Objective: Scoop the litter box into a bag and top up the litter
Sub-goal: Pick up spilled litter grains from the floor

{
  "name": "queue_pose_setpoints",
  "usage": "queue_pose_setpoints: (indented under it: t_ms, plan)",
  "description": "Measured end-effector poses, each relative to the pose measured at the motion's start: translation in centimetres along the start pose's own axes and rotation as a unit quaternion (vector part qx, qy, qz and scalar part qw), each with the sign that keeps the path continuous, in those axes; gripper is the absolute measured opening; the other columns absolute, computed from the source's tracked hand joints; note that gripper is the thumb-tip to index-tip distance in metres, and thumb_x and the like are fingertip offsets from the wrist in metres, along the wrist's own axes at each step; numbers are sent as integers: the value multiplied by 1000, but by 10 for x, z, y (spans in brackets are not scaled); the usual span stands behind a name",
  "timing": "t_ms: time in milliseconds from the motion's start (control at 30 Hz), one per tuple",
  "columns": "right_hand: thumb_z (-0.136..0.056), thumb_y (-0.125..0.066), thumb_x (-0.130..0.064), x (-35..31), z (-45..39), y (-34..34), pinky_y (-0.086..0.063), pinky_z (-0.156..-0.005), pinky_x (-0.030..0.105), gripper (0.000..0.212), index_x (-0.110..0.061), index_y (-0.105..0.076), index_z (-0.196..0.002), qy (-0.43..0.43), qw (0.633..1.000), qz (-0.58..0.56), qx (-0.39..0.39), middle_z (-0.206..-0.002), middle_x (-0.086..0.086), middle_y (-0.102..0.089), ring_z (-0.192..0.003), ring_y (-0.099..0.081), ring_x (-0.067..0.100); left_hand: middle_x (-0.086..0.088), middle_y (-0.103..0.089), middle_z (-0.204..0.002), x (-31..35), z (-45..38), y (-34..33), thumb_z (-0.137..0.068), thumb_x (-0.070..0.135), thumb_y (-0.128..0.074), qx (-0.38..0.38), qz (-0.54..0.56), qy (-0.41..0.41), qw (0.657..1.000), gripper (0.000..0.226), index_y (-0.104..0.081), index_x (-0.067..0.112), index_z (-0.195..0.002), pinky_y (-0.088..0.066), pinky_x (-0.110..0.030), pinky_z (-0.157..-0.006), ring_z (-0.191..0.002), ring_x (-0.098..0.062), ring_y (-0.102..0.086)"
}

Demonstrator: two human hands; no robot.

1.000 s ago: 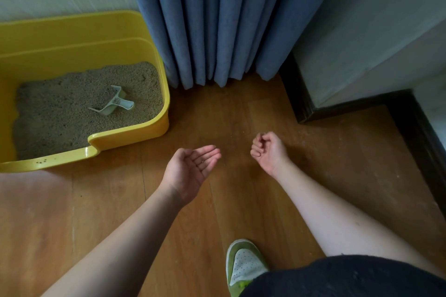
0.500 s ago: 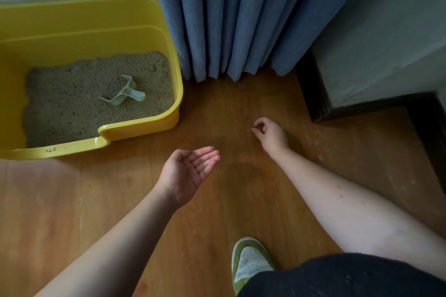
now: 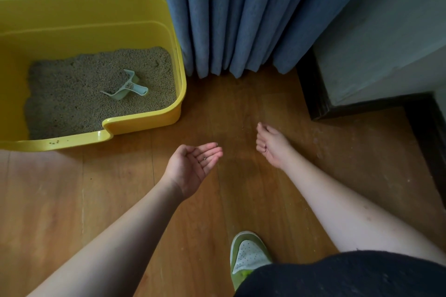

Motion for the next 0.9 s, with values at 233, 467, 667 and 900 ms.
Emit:
queue_pose_setpoints:
  t_ms: [233,467,667,900]
  plan:
    - [-89,-42,-16,33,21,-6,-27,-44,21,22,-12,-46,-67,-94,976,-162,-110,-64,3,-49,-52,-40,11,-25,-67,-116,-8,0,7,-99,21,-19,6,-31,16,999,53,-61,-7,-116,-55,-33,-90,-104,-30,-69]
    - [-96,-51,-39,21,20,-16,-36,-56,22,31,-18,-60,-75,128,896,421,56,-63,-6,-53,-57,-48,9,-27,-68,-112,-18,8,21,-100,20,-19,23,-57,42,997,54,-62,-8,-113,-59,-31,-81,-97,-30,-71]
    - [-88,-67,-30,28,11,-24,-27,-50,16,14,-18,-67,-96,231,814,532,42,-58,-11,-43,-52,-40,3,-26,-69,-111,-17,10,26,-99,20,-20,30,-59,41,997,53,-62,-8,-113,-60,-30,-77,-96,-30,-71]
    - [-90,-64,-28,25,5,-28,-29,-52,15,14,-18,-68,-97,228,799,553,55,-62,-15,-44,-55,-41,1,-26,-69,-112,-13,13,29,-99,19,-20,29,-59,30,997,52,-61,-8,-115,-60,-30,-78,-99,-30,-71]
Point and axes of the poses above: each hand's wrist, its own z-axis away from the middle knuckle, its own y-axis out of the back of the hand, x = y × z, the point moved 2 cm from there along -z, towards the middle knuckle
